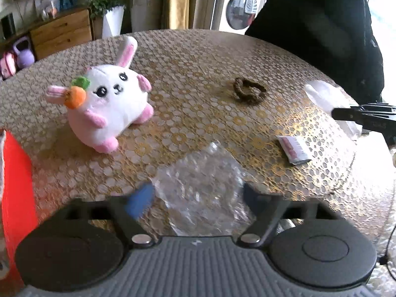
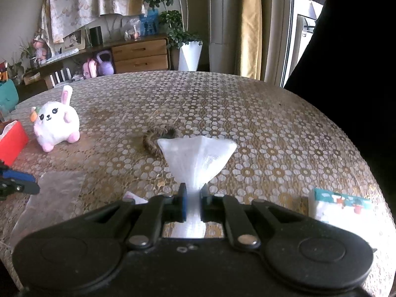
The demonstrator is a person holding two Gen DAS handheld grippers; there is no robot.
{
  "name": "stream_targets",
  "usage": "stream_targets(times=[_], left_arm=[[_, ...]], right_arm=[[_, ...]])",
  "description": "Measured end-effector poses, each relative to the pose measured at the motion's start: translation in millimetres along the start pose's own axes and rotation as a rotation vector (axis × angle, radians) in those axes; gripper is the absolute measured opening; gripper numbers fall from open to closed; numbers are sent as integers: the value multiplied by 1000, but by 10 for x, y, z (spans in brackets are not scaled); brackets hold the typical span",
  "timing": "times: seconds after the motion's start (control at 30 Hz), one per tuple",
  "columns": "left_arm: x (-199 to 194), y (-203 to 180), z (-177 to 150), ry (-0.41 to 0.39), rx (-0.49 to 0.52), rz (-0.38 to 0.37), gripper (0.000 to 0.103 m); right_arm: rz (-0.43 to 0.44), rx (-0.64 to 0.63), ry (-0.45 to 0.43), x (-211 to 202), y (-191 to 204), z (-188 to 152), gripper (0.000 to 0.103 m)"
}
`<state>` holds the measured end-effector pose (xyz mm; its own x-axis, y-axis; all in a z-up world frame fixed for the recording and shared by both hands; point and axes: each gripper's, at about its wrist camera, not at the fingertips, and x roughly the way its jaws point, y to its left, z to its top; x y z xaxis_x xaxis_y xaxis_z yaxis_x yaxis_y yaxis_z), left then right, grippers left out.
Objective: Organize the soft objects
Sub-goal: 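Grasp the clear plastic sheet with the left tool while the right tool grasps the white tissue, then lift and carry the plastic sheet and tissue with both tools toward the tin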
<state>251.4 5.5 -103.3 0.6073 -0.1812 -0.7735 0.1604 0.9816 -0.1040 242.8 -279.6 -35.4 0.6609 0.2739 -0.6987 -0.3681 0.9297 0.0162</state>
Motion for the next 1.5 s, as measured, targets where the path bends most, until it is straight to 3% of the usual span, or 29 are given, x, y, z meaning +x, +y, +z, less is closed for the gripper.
stream_targets(times=[0.33, 0.5, 0.67, 0.73, 0.93, 1.2, 1.5], left_arm=[[326, -73, -51, -5, 105, 78, 88], [382, -59, -83, -9, 87, 91, 87], [349, -143, -91, -24, 102, 52, 54], [331, -187, -90, -29, 116, 45, 31], [313, -282, -93, -26, 143, 65, 10], [160, -147, -99, -39, 68, 49, 8], [-328, 25, -138, -101, -8, 27, 8]], right_arm=[[-6, 12, 20, 62, -13, -34, 8], [-5, 13, 27, 89, -21, -53, 8], [-1, 15, 31, 110, -29, -58, 8], [3, 18, 33, 114, -28, -67, 8], [7, 17, 33, 104, 4, -72, 8], [44, 19, 24, -49, 117, -59, 8], [131, -8, -20, -484, 530, -9, 8]])
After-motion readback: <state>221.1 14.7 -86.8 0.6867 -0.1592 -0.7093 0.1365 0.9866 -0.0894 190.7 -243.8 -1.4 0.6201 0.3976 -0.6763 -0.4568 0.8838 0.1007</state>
